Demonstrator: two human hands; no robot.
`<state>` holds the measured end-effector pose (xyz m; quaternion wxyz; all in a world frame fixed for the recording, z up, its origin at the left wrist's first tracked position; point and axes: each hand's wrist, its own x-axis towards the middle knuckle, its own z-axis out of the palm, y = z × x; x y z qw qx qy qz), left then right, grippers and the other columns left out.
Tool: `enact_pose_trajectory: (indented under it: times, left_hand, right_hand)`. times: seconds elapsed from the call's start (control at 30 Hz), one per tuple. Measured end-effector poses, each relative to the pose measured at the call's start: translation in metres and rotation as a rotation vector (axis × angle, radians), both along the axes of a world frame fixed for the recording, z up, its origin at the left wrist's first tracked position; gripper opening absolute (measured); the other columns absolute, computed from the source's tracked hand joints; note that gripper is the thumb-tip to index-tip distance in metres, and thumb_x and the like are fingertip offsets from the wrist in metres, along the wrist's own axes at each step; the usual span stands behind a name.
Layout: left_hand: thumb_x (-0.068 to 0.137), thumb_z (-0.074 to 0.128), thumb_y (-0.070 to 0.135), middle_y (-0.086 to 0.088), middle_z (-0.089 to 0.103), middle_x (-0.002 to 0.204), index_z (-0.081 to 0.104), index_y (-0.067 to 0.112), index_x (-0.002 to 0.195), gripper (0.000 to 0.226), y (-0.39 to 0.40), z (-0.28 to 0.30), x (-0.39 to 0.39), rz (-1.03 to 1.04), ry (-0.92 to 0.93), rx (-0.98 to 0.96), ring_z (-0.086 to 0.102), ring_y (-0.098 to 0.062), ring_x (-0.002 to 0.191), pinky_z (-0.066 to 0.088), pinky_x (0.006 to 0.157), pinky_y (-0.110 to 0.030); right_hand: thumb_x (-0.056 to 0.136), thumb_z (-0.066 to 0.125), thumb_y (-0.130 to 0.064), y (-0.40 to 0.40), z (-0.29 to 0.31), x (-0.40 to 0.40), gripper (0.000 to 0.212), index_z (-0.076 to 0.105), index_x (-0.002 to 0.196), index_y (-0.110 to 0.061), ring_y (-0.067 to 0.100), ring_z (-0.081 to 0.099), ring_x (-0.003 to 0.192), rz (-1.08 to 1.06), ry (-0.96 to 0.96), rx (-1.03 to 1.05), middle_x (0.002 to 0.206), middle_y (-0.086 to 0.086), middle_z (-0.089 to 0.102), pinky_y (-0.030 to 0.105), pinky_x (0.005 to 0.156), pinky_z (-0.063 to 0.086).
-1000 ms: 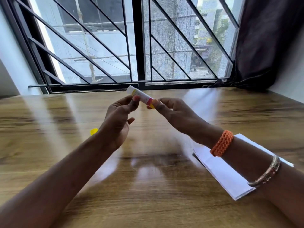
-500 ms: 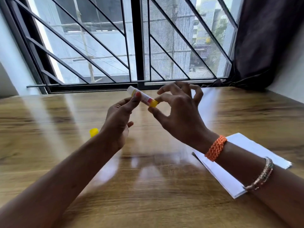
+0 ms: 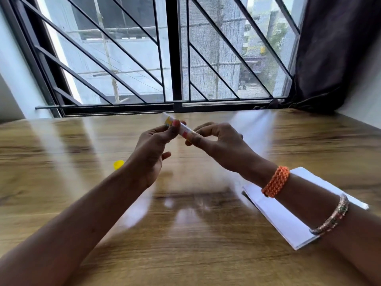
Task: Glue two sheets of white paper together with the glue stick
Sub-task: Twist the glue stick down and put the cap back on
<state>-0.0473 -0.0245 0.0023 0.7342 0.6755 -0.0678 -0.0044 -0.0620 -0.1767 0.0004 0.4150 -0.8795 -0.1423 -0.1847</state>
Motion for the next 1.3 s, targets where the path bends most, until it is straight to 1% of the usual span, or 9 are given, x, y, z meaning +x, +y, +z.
enact_pose_trajectory:
  times: [0.17,0.27,0.4,0.57,0.73,0.9,1.07,1.17,1.3]
  left_hand:
    - [0.074,0.064,0.045,0.013,0.065,0.088,0.07,0.021,0.083,0.026,0.004,0.001,0.0,0.12,-0.014,0.012,0.05,-0.01,0.101,0.038,0.08,-0.033]
    - [0.074,0.067,0.04,0.005,0.065,0.086,0.069,0.021,0.076,0.019,0.014,0.006,0.004,0.108,-0.079,0.106,0.052,-0.007,0.085,0.037,0.077,-0.028]
    - [0.086,0.062,0.022,0.005,0.065,0.077,0.068,0.011,0.09,0.013,0.031,0.007,0.021,0.203,-0.254,0.216,0.057,0.011,0.066,0.041,0.07,-0.012]
    - [0.082,0.063,0.01,0.004,0.069,0.08,0.063,0.021,0.079,0.011,0.078,0.007,0.038,0.387,-0.536,0.577,0.065,-0.013,0.085,0.048,0.091,-0.037]
    - [0.076,0.07,0.034,0.005,0.073,0.09,0.066,0.029,0.085,0.012,0.123,-0.003,0.036,0.596,-0.598,0.883,0.061,-0.015,0.104,0.024,0.079,-0.037]
    - [0.077,0.066,0.041,0.005,0.074,0.091,0.068,0.029,0.091,0.019,0.137,-0.008,0.034,0.606,-0.567,0.926,0.056,-0.019,0.111,0.02,0.076,-0.036]
    - [0.08,0.058,0.054,0.007,0.073,0.094,0.067,0.035,0.09,0.024,0.13,-0.012,0.034,0.506,-0.604,0.96,0.05,-0.022,0.111,0.014,0.073,-0.033]
    - [0.081,0.056,0.054,0.007,0.07,0.099,0.066,0.037,0.097,0.025,0.123,-0.015,0.033,0.469,-0.62,0.997,0.046,-0.02,0.11,0.009,0.068,-0.03]
    - [0.083,0.058,0.047,0.003,0.068,0.102,0.066,0.036,0.104,0.025,0.11,-0.017,0.028,0.447,-0.676,1.035,0.045,-0.022,0.105,0.014,0.074,-0.032]
  right_hand:
    - [0.08,0.062,-0.053,0.011,-0.004,-0.004,0.026,0.073,0.082,-0.03,0.011,0.046,0.11,-0.171,-0.288,-0.149,0.103,-0.014,0.065,0.03,0.085,0.014]
    - [0.074,0.066,-0.055,0.011,-0.003,0.001,0.031,0.067,0.095,-0.032,0.015,0.046,0.111,-0.217,-0.266,-0.209,0.107,-0.011,0.065,0.032,0.082,0.013]
    - [0.076,0.068,-0.04,0.023,-0.003,0.009,0.027,0.065,0.101,-0.03,0.016,0.052,0.108,-0.167,-0.132,-0.262,0.101,-0.01,0.066,0.037,0.083,0.021]
    - [0.077,0.068,-0.045,0.065,-0.011,0.014,0.025,0.066,0.098,-0.032,0.009,0.056,0.103,0.027,0.029,-0.264,0.094,-0.014,0.065,0.037,0.08,0.025]
    - [0.069,0.07,-0.06,0.111,-0.024,0.026,0.044,0.063,0.103,-0.032,0.01,0.057,0.104,0.078,0.107,-0.283,0.096,-0.012,0.065,0.036,0.078,0.018]
    - [0.072,0.071,-0.051,0.138,-0.035,0.035,0.029,0.067,0.093,-0.03,0.011,0.057,0.098,0.058,0.084,-0.218,0.081,-0.013,0.062,0.034,0.073,0.017]
    - [0.074,0.076,-0.027,0.141,-0.025,0.043,0.016,0.066,0.082,-0.017,0.017,0.064,0.081,0.092,0.12,-0.051,0.077,-0.001,0.066,0.031,0.073,0.048]
    - [0.078,0.074,-0.021,0.127,-0.017,0.046,0.016,0.062,0.083,-0.012,0.018,0.064,0.067,0.1,0.128,0.109,0.076,0.009,0.069,0.03,0.058,0.05]
    - [0.079,0.074,-0.027,0.104,-0.02,0.043,0.015,0.069,0.086,-0.014,0.012,0.056,0.063,0.061,0.144,0.254,0.07,-0.001,0.06,0.036,0.064,0.055]
